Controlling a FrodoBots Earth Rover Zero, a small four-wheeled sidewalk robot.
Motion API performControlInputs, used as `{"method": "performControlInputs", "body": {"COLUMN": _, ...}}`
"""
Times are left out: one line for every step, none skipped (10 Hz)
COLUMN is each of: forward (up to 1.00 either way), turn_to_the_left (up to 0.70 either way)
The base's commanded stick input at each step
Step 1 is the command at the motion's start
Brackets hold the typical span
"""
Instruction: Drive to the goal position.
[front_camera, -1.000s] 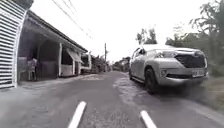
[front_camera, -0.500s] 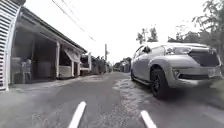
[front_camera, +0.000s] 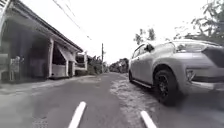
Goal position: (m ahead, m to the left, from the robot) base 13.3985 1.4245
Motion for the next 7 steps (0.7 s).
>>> {"method": "performControlInputs", "body": {"forward": 0.85, "turn_to_the_left": 0.0}}
{"method": "performControlInputs", "body": {"forward": 0.85, "turn_to_the_left": 0.0}}
{"method": "performControlInputs", "body": {"forward": 0.85, "turn_to_the_left": 0.0}}
{"method": "performControlInputs", "body": {"forward": 0.85, "turn_to_the_left": 0.0}}
{"method": "performControlInputs", "body": {"forward": 0.85, "turn_to_the_left": 0.0}}
{"method": "performControlInputs", "body": {"forward": 0.85, "turn_to_the_left": 0.0}}
{"method": "performControlInputs", "body": {"forward": 0.85, "turn_to_the_left": 0.0}}
